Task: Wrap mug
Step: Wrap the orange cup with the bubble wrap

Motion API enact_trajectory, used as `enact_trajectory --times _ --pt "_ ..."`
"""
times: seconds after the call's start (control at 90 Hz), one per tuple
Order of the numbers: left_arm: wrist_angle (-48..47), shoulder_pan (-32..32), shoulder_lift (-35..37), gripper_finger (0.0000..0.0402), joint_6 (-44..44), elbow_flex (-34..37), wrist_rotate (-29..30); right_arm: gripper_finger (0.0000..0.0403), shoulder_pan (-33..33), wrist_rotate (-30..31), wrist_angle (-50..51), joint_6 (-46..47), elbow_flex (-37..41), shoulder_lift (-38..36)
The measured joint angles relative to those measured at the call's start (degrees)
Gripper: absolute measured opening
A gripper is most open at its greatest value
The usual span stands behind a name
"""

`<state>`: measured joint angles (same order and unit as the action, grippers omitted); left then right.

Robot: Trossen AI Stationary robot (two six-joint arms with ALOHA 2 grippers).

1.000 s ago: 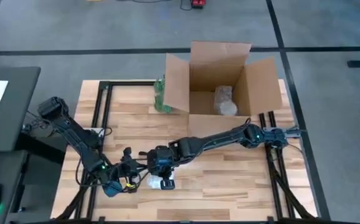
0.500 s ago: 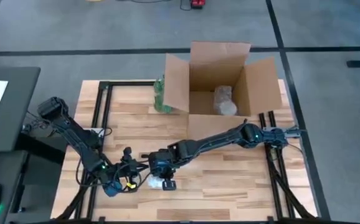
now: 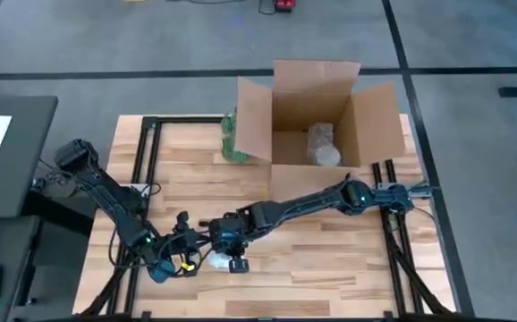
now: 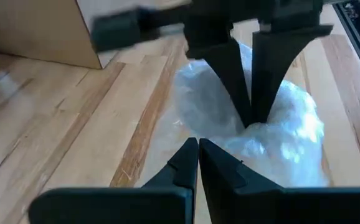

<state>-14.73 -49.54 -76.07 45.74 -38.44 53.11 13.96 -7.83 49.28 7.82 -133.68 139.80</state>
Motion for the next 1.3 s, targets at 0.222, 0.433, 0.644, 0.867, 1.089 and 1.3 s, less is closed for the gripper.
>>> enact_trajectory --times 0.222,0.433,0.644,0.867,1.089,1.3 --pt "-0.45 -0.02 0.00 0.0000 0.12 -0.02 -0.18 0.0000 0.04 5.56 5.89 0.73 -1.18 -3.37" --pt "-0.91 0.13 0.00 0.0000 -0.10 0.00 -0.20 0.0000 -0.44 6.58 9.78 3.61 -1.05 -2.71" --pt "0.02 1.05 0.00 0.0000 2.16 2.83 -0.29 0.0000 -0.70 4.97 7.52 3.84 -1.32 1.33" --pt "5.70 1.06 0.00 0.0000 3.28 6.26 -0.20 0.0000 -0.59 4.65 6.17 3.78 -1.41 3.38" --pt "8.09 1.07 0.00 0.0000 2.53 6.82 -0.18 0.0000 -0.48 4.58 7.06 3.76 -1.29 1.91" --pt "8.09 1.07 0.00 0.0000 2.09 6.82 -0.24 0.0000 -0.50 6.11 7.43 4.40 -0.99 -2.29"
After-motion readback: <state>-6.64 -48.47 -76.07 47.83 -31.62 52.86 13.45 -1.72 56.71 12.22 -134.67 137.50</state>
